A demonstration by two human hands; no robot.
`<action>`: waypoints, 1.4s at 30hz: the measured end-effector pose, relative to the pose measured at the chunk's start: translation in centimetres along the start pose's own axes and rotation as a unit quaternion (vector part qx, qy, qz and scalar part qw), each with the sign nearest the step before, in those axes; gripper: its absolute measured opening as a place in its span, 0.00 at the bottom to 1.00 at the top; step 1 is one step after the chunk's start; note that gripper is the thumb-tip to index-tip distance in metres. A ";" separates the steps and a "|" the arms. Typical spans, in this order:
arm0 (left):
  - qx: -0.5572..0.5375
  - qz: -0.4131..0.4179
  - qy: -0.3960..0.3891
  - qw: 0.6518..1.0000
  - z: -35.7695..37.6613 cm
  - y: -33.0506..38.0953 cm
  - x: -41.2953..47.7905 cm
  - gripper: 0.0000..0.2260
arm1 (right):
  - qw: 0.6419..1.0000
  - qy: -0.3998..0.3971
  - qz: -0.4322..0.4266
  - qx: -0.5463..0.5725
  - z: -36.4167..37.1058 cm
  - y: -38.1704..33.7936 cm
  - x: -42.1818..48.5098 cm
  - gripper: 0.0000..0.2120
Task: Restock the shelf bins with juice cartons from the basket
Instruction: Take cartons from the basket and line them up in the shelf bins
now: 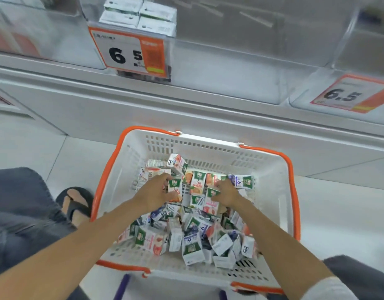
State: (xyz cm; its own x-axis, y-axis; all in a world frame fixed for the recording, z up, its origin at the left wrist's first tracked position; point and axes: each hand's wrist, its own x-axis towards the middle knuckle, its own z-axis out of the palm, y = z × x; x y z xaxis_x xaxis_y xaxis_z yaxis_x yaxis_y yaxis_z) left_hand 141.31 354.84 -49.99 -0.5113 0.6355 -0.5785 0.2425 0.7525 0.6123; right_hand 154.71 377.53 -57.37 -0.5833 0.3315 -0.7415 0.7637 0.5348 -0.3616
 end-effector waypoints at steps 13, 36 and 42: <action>-0.227 -0.054 -0.109 0.966 2.8 4.0 -1.1 0.19 | 0.965 -0.060 -0.131 0.219 -4.5 -4.1 -9.3 0.24; -0.431 -0.082 -0.078 0.895 -0.4 3.5 -1.8 0.27 | 0.942 0.030 -0.187 0.278 -6.9 -7.3 -10.7 0.26; -0.550 -0.050 -0.137 0.822 -2.1 6.2 -2.1 0.46 | 0.910 0.046 -0.261 0.319 -8.0 -11.1 -11.9 0.21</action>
State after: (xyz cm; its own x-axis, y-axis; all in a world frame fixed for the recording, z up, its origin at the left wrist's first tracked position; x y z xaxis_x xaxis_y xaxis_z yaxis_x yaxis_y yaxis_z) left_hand 142.18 357.84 -43.86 -0.2414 0.7090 -0.6626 -0.7587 0.2879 0.5844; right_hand 150.98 373.87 -39.99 -0.9107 0.2421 -0.3346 0.3640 0.0877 -0.9273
